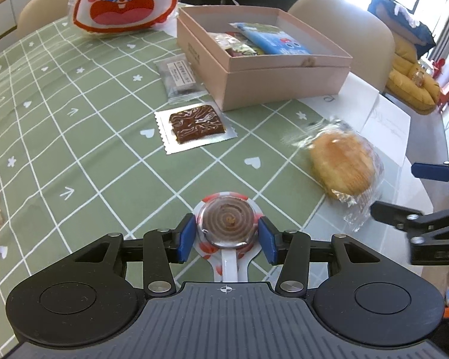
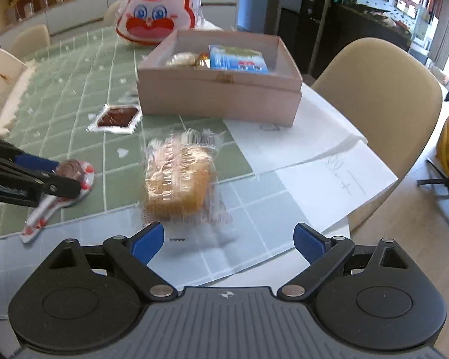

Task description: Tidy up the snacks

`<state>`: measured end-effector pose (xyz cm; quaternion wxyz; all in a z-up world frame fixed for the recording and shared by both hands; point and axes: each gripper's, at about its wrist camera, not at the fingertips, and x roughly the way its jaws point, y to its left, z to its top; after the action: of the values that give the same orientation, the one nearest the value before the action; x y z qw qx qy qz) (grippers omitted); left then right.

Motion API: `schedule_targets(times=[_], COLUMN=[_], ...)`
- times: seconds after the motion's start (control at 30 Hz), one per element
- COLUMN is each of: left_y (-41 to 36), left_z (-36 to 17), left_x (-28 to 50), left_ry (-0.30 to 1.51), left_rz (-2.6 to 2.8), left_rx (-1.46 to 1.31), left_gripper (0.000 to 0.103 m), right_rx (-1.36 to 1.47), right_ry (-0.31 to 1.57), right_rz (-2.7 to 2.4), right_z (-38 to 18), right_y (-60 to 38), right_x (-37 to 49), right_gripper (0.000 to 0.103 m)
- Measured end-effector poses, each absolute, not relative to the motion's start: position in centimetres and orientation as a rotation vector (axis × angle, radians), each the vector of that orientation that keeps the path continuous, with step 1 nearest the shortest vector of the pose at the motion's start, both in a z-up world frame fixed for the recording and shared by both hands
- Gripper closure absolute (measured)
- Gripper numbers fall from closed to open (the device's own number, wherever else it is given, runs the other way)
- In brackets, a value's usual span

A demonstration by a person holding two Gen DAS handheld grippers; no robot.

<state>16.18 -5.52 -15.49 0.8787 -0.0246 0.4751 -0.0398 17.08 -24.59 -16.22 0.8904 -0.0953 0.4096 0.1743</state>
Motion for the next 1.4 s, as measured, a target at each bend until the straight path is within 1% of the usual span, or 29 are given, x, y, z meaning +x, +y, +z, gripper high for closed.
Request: schedule_targets(times=[0.13, 0.27, 0.37, 0.43, 0.5, 0.53, 0.57, 0.6, 0.67, 0.77, 1.0, 1.07, 1.13, 1.2, 1.27, 1.4], left_y=[-5.6, -5.6, -5.7, -5.9, -6.0, -6.0, -6.0, -6.1, -6.4, -7.4, -9.1, -9.0, -8.9, -8.4, -7.8, -7.8], left_z=[-15.5, -15.6, -15.6, -15.7, -15.7, -15.7, -15.6, -15.4, -14.6, -11.2, 2.7, 5.9, 7.8, 8.2, 7.0, 1.2], left_x=[16.0, 15.7, 15.5, 15.5, 15.3, 15.3, 15.2, 15.2, 15.2, 16.0, 21.9, 24.4, 26.5, 28.9, 31.1, 35.2], left_ry=[0.981, 0.97, 0.964, 0.959, 0.953, 0.953, 0.958, 0.968, 0.949, 0.856, 0.565, 0.511, 0.445, 0.422, 0.474, 0.637], left_rz=[-0.083, -0.088, -0.093, -0.096, -0.097, -0.095, -0.093, -0.099, -0.125, -0.155, -0.273, -0.274, -0.221, -0.17, -0.173, -0.203], left_rx=[-0.042, -0.033, -0.017, 0.001, 0.014, 0.01, 0.003, -0.013, -0.042, -0.051, -0.102, -0.147, -0.146, -0.179, -0.257, -0.322], left_gripper=[0.052, 0.052, 0.052, 0.052, 0.052, 0.052, 0.053, 0.053, 0.053, 0.053, 0.053, 0.053, 0.053, 0.053, 0.053, 0.053], right_rx=[-0.097, -0.165, -0.203, -0.196, -0.185, -0.163, -0.144, -0.13, -0.091, -0.052, 0.003, 0.008, 0.015, 0.036, 0.045, 0.013], right_ry=[0.809, 0.763, 0.78, 0.816, 0.861, 0.874, 0.877, 0.877, 0.848, 0.772, 0.553, 0.514, 0.497, 0.505, 0.52, 0.555], right_rz=[0.463, 0.467, 0.462, 0.47, 0.487, 0.498, 0.503, 0.507, 0.507, 0.502, 0.456, 0.423, 0.4, 0.39, 0.387, 0.362], right_z=[-14.3, -14.1, -15.2, -16.0, -16.7, -16.6, -16.3, -16.0, -14.6, -11.3, -1.4, 0.2, 1.0, 1.3, 0.9, -0.2], right_y=[-25.1, -22.7, -21.2, -20.8, -20.8, -21.0, -21.3, -21.5, -22.5, -24.5, -29.5, -30.3, -30.8, -31.2, -31.4, -31.2], right_x=[17.2, 18.4, 19.8, 20.5, 20.8, 20.8, 20.7, 20.6, 20.3, 20.2, 22.3, 22.8, 23.1, 23.6, 23.7, 23.7], right_gripper=[0.008, 0.008, 0.008, 0.015, 0.041, 0.043, 0.05, 0.052, 0.052, 0.053, 0.053, 0.053, 0.053, 0.053, 0.053, 0.053])
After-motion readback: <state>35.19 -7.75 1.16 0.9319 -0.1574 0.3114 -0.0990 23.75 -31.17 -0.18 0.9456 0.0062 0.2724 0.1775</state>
